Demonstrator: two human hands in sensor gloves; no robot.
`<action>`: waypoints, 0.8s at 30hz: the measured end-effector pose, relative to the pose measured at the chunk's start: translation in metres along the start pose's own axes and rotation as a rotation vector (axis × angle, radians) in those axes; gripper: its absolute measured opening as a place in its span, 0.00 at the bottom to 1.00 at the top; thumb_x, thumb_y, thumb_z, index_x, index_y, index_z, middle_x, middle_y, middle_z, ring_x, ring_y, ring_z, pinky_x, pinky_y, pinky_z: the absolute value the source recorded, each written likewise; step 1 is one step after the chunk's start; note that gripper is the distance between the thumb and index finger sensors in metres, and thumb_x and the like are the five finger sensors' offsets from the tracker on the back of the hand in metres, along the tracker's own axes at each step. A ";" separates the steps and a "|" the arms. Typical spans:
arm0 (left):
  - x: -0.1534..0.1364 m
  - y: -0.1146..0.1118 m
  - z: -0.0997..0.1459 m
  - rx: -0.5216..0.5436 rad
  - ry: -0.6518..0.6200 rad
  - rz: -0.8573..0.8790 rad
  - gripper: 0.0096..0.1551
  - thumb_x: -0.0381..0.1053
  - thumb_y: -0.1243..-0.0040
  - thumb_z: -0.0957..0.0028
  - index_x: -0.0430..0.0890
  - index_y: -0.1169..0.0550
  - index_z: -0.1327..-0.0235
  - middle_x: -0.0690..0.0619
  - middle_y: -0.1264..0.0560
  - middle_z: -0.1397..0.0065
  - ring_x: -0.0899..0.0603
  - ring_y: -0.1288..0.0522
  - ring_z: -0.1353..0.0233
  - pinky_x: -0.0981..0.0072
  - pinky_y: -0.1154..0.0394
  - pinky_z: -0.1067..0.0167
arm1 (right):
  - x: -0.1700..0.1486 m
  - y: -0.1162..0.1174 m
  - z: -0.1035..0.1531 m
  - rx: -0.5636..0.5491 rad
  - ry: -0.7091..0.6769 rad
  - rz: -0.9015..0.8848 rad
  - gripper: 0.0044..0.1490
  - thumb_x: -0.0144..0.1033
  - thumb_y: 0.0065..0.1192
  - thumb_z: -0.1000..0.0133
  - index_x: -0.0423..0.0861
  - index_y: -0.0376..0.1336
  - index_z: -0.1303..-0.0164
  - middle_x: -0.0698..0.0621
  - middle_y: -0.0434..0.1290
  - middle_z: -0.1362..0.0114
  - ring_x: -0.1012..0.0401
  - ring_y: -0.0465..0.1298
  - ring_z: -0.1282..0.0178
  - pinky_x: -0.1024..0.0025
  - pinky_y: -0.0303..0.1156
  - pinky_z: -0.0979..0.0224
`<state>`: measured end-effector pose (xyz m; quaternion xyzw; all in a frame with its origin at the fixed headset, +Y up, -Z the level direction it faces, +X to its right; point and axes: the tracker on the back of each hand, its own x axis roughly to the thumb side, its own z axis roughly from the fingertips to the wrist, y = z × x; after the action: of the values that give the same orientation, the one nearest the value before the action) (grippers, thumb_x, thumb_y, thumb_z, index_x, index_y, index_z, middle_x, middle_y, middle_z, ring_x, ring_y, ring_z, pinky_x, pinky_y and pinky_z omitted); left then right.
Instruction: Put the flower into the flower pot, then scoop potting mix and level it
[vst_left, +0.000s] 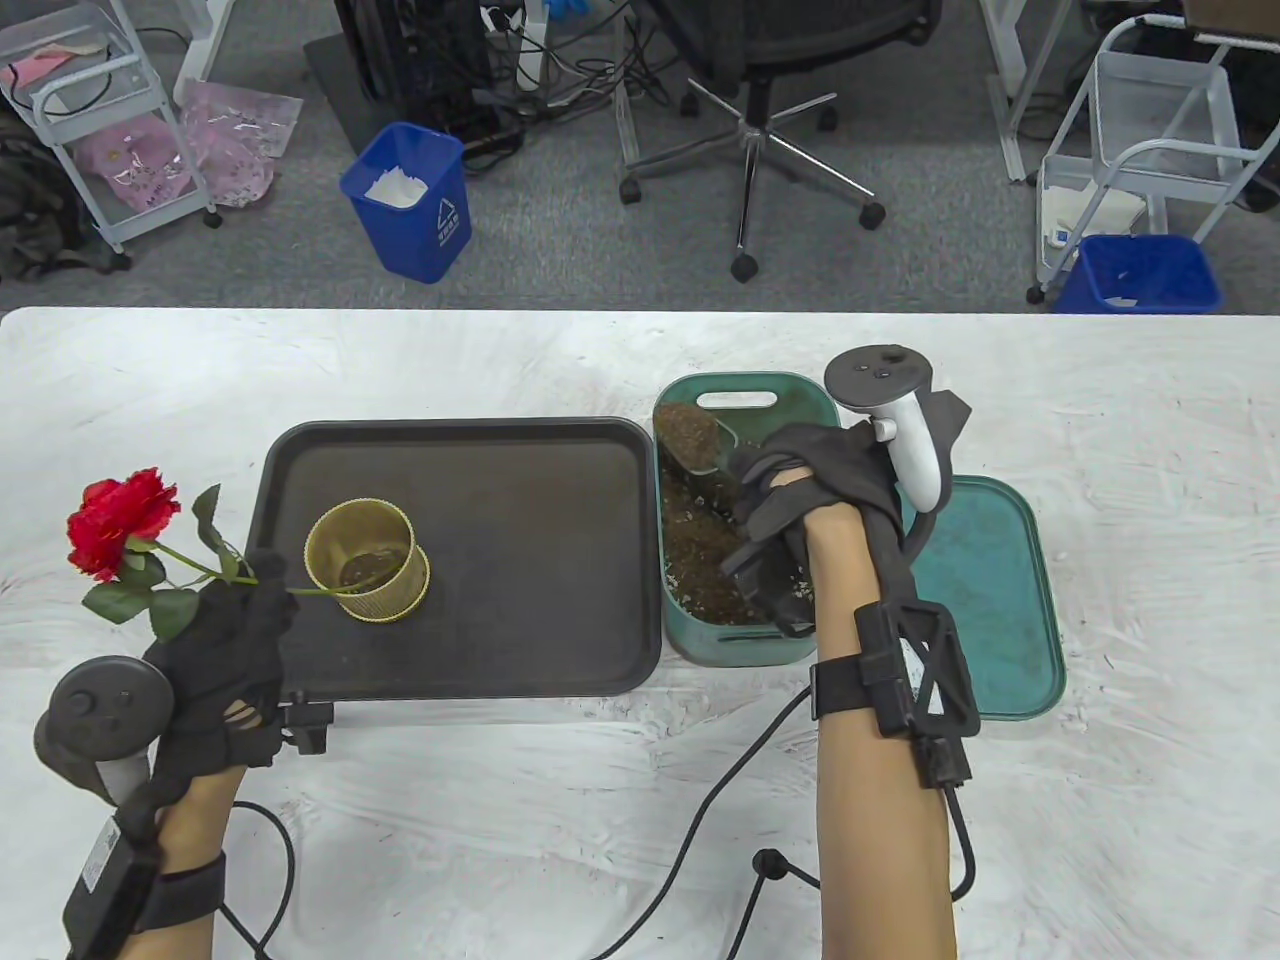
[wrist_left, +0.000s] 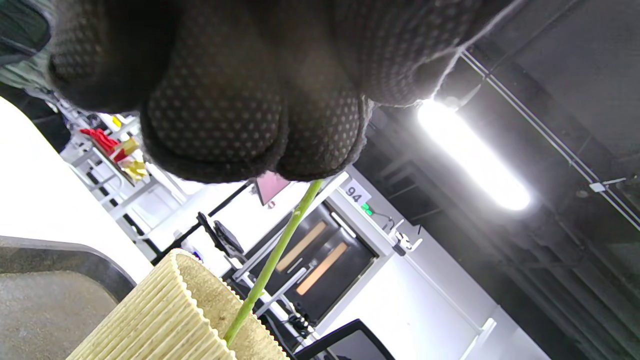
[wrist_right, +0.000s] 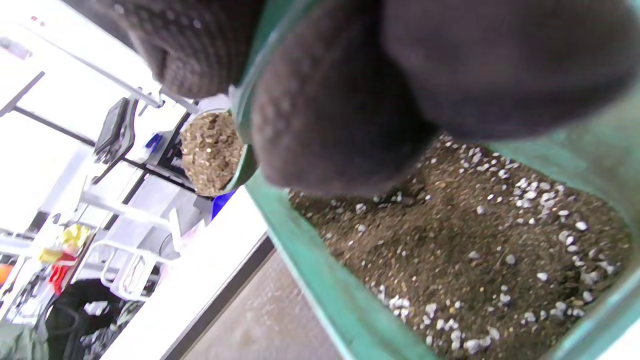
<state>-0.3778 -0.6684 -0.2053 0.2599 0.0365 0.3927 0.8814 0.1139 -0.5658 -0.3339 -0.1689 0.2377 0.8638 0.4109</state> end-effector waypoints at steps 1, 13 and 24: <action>0.000 0.000 0.000 0.000 -0.001 0.000 0.26 0.54 0.36 0.57 0.44 0.14 0.50 0.51 0.12 0.57 0.43 0.11 0.63 0.53 0.15 0.57 | 0.003 0.003 0.001 0.006 -0.011 0.006 0.31 0.42 0.60 0.53 0.34 0.69 0.47 0.37 0.82 0.53 0.55 0.86 0.75 0.62 0.85 0.76; 0.001 0.000 0.000 -0.001 -0.005 -0.005 0.25 0.54 0.36 0.57 0.44 0.14 0.51 0.51 0.12 0.57 0.43 0.11 0.63 0.53 0.15 0.57 | 0.065 0.083 0.012 0.177 -0.192 0.121 0.31 0.42 0.60 0.52 0.35 0.68 0.46 0.38 0.81 0.52 0.55 0.86 0.74 0.61 0.85 0.75; 0.001 0.000 0.000 -0.002 -0.007 -0.005 0.25 0.54 0.36 0.57 0.44 0.14 0.51 0.51 0.12 0.57 0.43 0.11 0.63 0.53 0.15 0.57 | 0.103 0.188 0.007 0.309 -0.258 0.306 0.31 0.43 0.60 0.52 0.35 0.68 0.46 0.38 0.81 0.52 0.55 0.86 0.74 0.62 0.85 0.75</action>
<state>-0.3770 -0.6679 -0.2051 0.2601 0.0337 0.3897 0.8828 -0.0975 -0.6006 -0.3271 0.0452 0.3353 0.8837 0.3233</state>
